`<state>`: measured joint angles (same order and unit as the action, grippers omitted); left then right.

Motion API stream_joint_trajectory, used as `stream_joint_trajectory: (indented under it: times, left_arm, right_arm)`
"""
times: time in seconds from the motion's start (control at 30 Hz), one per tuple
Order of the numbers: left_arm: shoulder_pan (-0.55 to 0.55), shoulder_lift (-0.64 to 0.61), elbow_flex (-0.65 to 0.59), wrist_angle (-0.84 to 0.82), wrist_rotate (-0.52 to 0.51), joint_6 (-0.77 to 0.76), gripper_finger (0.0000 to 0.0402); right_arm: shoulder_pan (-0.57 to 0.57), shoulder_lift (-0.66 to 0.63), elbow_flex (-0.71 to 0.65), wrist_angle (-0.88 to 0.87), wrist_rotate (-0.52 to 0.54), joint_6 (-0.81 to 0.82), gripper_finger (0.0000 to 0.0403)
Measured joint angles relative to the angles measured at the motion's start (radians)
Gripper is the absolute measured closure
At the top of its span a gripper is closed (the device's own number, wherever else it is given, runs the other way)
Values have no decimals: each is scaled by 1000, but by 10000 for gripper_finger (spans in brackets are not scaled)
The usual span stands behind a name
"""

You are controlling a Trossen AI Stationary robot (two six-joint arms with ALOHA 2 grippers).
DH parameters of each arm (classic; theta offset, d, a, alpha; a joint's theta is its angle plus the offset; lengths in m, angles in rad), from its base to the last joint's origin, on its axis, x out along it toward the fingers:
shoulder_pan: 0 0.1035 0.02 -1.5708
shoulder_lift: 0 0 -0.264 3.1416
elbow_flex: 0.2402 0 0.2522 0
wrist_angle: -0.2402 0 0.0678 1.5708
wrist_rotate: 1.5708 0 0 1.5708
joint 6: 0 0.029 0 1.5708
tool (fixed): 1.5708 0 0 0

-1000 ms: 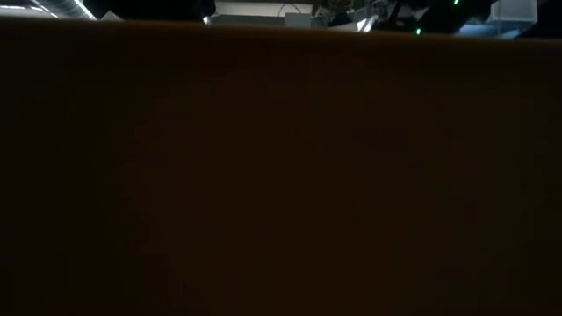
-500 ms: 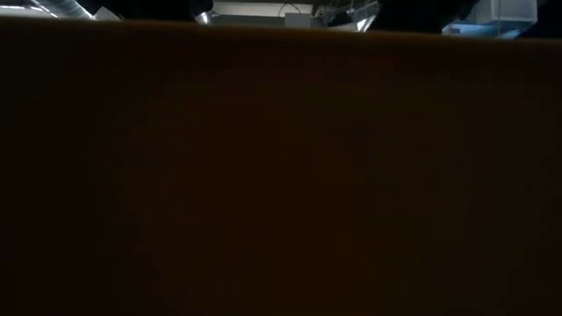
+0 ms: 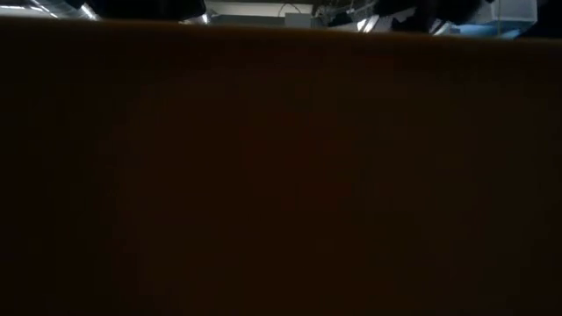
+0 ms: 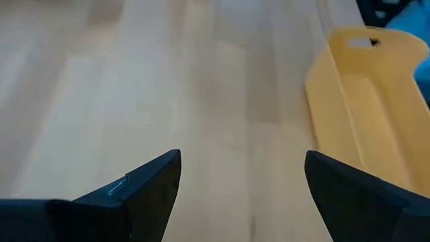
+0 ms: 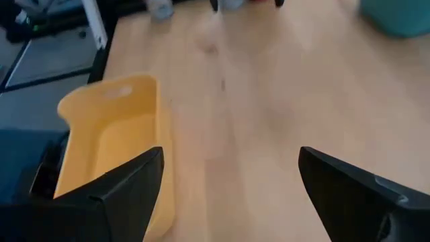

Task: Sort soda cans
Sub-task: Move the yellow bin to the top center of the table

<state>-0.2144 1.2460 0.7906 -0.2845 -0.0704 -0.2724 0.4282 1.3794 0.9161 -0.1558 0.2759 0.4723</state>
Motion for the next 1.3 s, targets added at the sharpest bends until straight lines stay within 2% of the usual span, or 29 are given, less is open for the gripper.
stream_joint_trajectory:
  times: [0.23,0.6,0.93,1.1,1.3]
  left_arm:
    - [-87,86,0,4,-4,-111,95]
    - [-185,219,0,6,-4,-250,95]
    - [-213,224,-1,8,-33,-281,95]
    - [-213,224,-1,9,-41,-280,95]
    - [-219,224,-1,18,-43,-289,95]
  right_arm:
    - [82,110,0,26,49,78,58]
    - [137,226,0,43,45,176,58]
    - [134,243,0,55,45,178,59]
    - [134,243,-1,78,-23,178,59]
    - [134,278,0,124,-25,154,59]
